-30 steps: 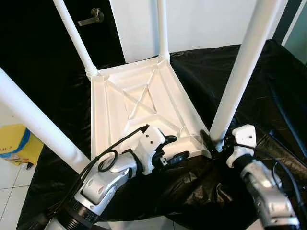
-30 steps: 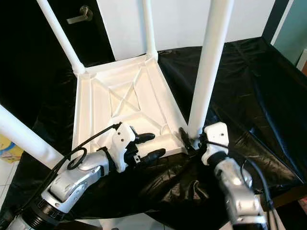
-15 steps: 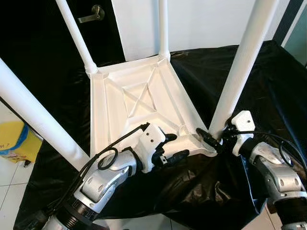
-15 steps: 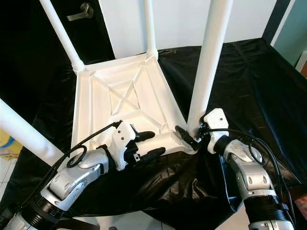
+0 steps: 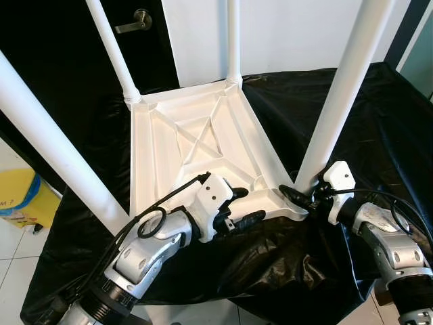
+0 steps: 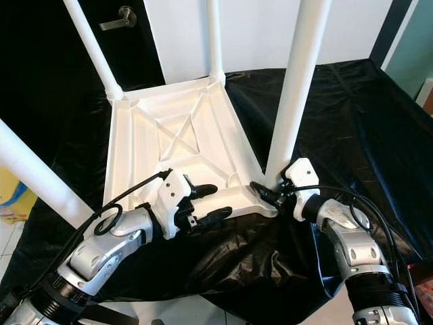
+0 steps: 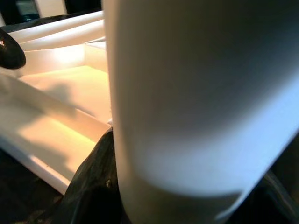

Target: Building children table

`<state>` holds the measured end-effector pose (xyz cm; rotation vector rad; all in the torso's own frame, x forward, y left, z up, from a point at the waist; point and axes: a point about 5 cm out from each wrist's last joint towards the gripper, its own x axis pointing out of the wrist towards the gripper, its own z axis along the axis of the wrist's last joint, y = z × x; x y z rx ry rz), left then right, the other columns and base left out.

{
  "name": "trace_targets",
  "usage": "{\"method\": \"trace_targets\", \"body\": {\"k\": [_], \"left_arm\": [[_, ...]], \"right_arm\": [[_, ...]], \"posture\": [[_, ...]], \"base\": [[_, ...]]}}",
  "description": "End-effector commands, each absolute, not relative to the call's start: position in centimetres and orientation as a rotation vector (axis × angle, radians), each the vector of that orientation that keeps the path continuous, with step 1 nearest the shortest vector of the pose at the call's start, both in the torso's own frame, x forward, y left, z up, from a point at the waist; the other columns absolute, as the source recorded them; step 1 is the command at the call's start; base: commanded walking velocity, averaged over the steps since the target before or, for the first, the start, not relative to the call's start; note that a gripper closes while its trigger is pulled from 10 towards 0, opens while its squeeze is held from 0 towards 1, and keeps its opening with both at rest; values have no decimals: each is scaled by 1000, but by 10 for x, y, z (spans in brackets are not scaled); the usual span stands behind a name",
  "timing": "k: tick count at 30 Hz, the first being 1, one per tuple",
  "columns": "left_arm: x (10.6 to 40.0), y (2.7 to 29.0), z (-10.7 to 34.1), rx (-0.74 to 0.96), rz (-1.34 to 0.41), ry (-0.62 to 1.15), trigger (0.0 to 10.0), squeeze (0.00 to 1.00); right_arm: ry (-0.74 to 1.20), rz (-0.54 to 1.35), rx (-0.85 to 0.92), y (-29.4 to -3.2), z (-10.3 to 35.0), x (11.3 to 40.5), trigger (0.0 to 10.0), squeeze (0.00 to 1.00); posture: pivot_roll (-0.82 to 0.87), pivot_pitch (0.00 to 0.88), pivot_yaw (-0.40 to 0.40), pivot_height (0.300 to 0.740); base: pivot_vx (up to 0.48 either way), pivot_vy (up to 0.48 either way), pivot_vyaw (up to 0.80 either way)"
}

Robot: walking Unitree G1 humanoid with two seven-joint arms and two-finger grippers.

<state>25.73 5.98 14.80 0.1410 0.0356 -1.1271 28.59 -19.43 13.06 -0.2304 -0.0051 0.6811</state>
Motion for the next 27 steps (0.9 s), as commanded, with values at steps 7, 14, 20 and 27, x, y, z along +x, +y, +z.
{"method": "trace_targets", "body": {"k": [7, 14, 20, 27], "left_arm": [[257, 61, 143, 201, -1199, 20, 10000, 0], [259, 62, 143, 205, -1174, 9, 10000, 0], [257, 60, 141, 206, -1174, 6, 10000, 0], [259, 60, 142, 208, -1168, -5, 10000, 0]], "right_arm": [[30, 414, -200, -190, 113, 275, 10000, 0], [33, 176, -120, -180, 105, 266, 10000, 0], [37, -119, -92, -176, 100, 261, 10000, 0], [34, -210, -51, -160, 100, 261, 10000, 0]], "posture": [[-193, 10, 17, 740], [-190, 14, 14, 740], [-184, 13, 11, 740], [-170, 6, 19, 740]], "base": [[0, 0, 0], [0, 0, 0], [0, 0, 0], [0, 0, 0]]}}
